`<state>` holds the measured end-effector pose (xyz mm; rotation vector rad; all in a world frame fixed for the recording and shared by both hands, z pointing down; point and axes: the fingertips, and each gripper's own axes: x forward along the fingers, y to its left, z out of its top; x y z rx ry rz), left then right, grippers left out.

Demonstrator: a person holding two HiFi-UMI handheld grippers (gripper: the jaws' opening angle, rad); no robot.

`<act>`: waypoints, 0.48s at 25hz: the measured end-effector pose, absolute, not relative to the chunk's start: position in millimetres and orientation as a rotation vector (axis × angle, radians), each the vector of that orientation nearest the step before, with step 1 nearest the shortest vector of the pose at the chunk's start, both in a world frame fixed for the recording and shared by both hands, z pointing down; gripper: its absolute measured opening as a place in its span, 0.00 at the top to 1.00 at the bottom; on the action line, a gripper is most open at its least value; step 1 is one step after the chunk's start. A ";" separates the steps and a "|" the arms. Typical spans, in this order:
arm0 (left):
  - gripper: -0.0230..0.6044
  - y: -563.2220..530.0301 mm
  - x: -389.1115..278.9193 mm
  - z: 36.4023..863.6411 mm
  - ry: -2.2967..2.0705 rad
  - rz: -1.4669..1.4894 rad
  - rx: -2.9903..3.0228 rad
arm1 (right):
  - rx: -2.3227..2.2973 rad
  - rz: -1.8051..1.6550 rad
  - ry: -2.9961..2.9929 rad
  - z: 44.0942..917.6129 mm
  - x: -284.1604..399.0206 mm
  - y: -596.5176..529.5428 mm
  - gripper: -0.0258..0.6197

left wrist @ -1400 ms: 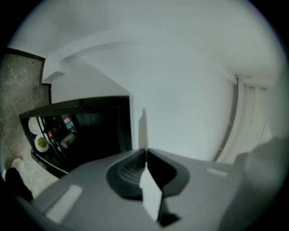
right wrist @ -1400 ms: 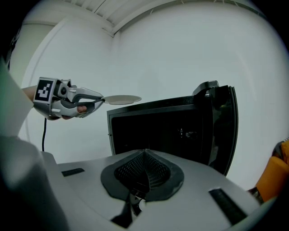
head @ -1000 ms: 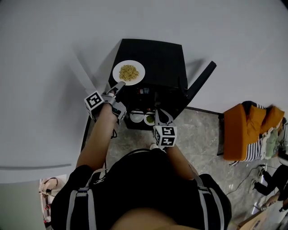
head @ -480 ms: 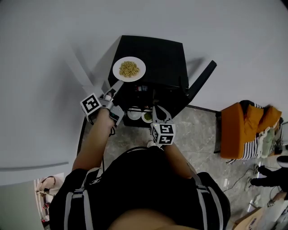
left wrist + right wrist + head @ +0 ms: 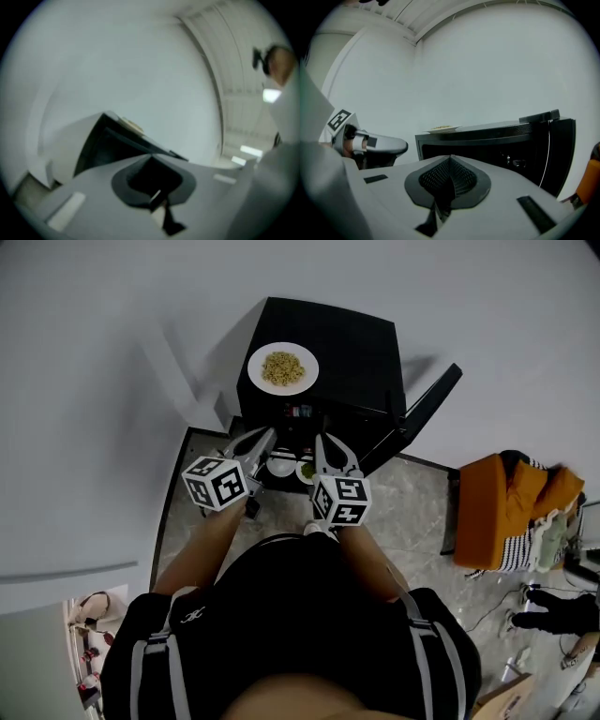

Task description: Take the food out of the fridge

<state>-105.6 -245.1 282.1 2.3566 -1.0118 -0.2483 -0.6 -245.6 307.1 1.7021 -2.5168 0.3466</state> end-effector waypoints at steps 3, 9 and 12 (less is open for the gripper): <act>0.96 -239.3 -96.4 296.5 -1.260 0.083 2.620 | 1.686 0.329 -2.545 299.2 -11.4 -243.8 0.96; 0.96 -237.8 -83.3 318.4 -1.229 0.175 2.608 | 1.664 0.316 -2.557 297.6 -24.4 -241.1 0.96; 0.96 -236.1 -82.5 319.9 -1.248 0.226 2.648 | 1.669 0.328 -2.549 300.7 -24.8 -240.3 0.96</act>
